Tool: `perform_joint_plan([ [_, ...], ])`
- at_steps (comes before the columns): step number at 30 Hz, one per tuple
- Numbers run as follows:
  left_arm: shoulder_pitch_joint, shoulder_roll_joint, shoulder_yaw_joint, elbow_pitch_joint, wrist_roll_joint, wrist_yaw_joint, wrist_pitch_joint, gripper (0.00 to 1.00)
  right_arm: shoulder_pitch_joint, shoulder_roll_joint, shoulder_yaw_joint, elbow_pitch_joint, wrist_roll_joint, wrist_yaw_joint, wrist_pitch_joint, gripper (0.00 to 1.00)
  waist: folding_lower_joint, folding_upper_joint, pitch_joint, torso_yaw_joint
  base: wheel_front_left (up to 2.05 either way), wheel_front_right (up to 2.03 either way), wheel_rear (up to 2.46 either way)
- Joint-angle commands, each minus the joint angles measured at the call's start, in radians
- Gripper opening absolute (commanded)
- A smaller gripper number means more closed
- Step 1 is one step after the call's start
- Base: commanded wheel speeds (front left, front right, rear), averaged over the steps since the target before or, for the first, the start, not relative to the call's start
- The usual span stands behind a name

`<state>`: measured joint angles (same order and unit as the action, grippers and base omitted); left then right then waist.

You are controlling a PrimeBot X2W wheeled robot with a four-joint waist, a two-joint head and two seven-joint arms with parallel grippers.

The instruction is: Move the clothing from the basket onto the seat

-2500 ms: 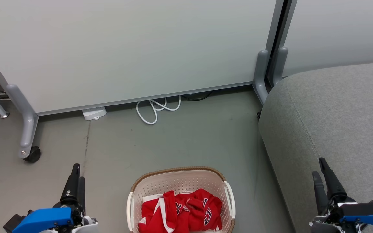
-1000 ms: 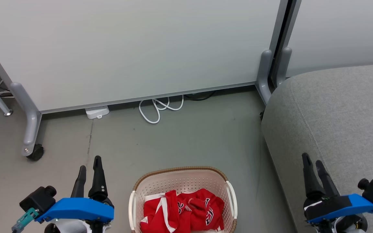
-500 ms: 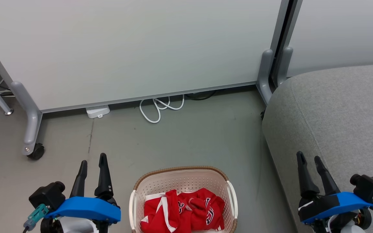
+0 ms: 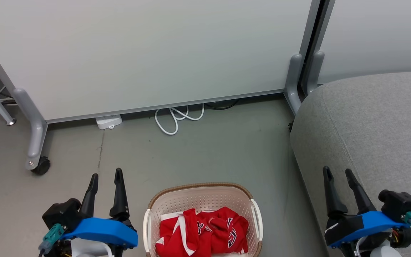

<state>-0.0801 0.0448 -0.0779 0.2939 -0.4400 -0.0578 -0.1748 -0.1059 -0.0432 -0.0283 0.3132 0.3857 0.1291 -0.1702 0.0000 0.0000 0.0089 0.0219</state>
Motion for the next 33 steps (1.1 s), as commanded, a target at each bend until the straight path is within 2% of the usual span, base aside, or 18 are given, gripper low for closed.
perform_joint_plan([
  [1, -0.021, 0.006, -0.005, 0.001, 0.032, 0.003, -0.011, 1.0, -0.022, -0.008, 0.004, -0.002, -0.037, 0.002, -0.012, 1.0, 0.0, 0.0, 0.001, 0.0, 0.0, 0.0, 0.0],
  [12, -0.027, 0.006, -0.018, 0.036, 0.093, -0.003, -0.036, 1.0, -0.02, -0.008, 0.006, 0.008, -0.144, 0.002, -0.02, 1.0, 0.0, 0.0, 0.001, 0.004, 0.0, 0.0, 0.0],
  [33, -0.038, 0.007, -0.042, 0.091, 0.17, 0.004, -0.076, 1.0, -0.017, -0.009, 0.017, 0.017, -0.28, 0.002, -0.041, 1.0, 0.0, 0.0, 0.002, 0.012, 0.0, 0.0, 0.0],
])
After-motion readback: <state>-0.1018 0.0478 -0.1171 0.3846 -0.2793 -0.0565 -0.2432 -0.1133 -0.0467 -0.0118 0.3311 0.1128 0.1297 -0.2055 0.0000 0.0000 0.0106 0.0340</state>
